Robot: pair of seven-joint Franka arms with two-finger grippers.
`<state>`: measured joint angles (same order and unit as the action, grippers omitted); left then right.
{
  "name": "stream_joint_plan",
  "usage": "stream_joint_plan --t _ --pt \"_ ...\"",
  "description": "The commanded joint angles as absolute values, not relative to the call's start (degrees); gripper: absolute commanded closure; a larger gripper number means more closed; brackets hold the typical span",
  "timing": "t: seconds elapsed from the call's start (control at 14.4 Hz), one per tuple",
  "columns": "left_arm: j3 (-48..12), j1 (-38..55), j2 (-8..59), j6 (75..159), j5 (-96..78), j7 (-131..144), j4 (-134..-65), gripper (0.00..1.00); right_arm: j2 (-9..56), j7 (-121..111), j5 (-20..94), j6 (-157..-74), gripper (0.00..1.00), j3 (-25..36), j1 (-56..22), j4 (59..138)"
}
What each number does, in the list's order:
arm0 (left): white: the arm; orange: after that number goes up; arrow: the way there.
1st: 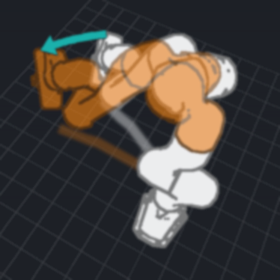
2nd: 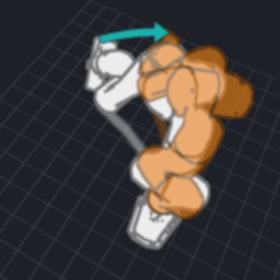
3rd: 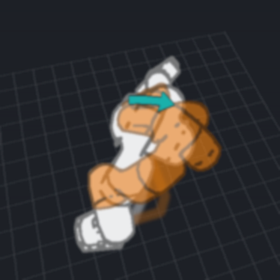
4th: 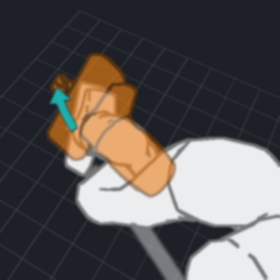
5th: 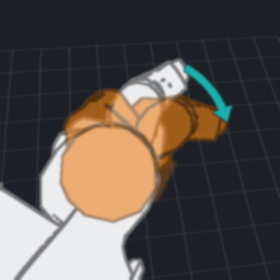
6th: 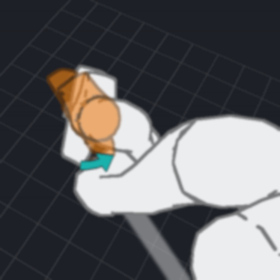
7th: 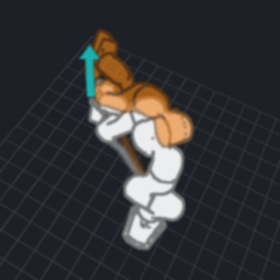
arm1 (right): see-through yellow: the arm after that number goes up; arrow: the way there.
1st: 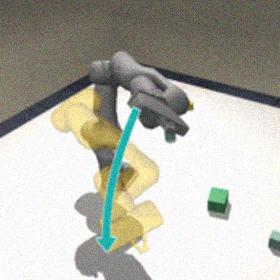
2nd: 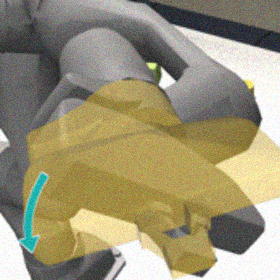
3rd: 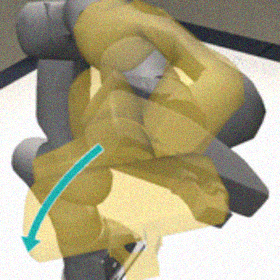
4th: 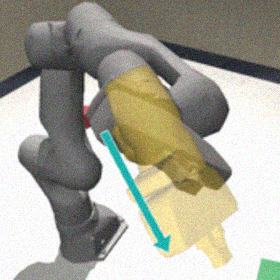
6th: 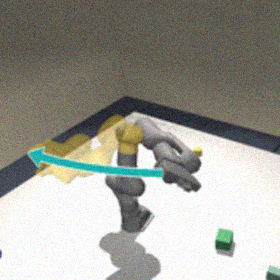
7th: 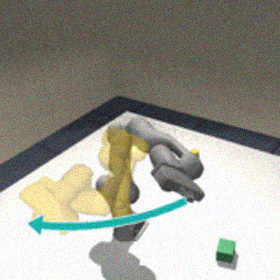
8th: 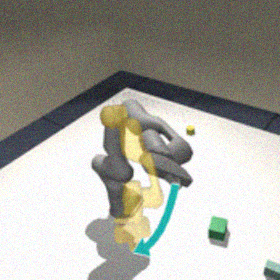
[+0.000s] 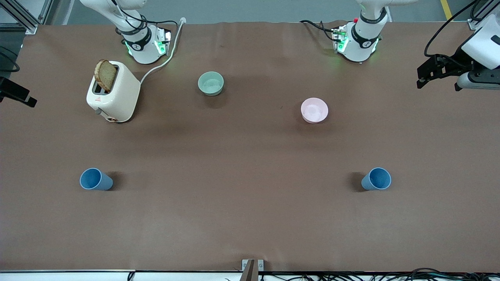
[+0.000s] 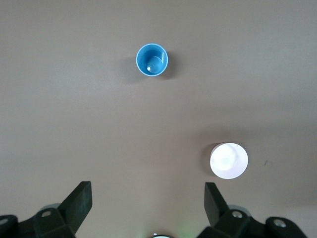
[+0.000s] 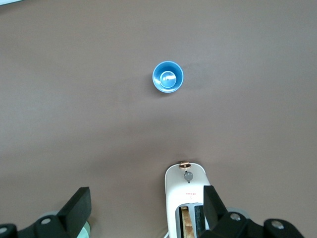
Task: Stack blue cups with both arms
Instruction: 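Reach the left and right grippers down to the two blue cups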
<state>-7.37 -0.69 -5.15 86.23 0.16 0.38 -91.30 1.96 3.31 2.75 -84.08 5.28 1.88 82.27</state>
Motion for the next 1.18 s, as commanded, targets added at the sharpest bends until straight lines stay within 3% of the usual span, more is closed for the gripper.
stream_joint_plan --t 0.0,0.14,0.35,0.7,0.9,1.11 --pt "-7.21 -0.88 -4.48 85.25 -0.18 -0.62 -89.65 0.0 3.24 0.54 1.15 -83.94 0.0 4.48 2.72 80.35" --pt "-7.12 -0.97 -2.83 85.25 0.09 -0.53 -88.08 0.0 3.51 -1.22 0.44 -83.76 0.0 4.57 2.72 80.24" --pt "-7.03 -1.4 5.07 86.65 -0.78 -0.88 -84.99 0.0 3.52 -1.14 -0.09 -82.71 0.0 4.48 2.55 80.24" --pt "-7.12 -5.35 14.05 102.18 3.42 0.44 -90.24 0.0 4.13 -1.32 0.26 -83.84 0.0 4.57 2.72 80.33" --pt "-7.21 -7.2 18.97 113.7 3.34 0.53 -95.09 0.0 11.4 -2.37 0.36 -90.94 0.0 4.57 3.08 80.68" --pt "-7.29 -7.12 24.5 118.73 2.46 1.66 -95.89 0.0 18.0 -7.96 0.44 -103.23 0.0 6.14 3.43 83.31"
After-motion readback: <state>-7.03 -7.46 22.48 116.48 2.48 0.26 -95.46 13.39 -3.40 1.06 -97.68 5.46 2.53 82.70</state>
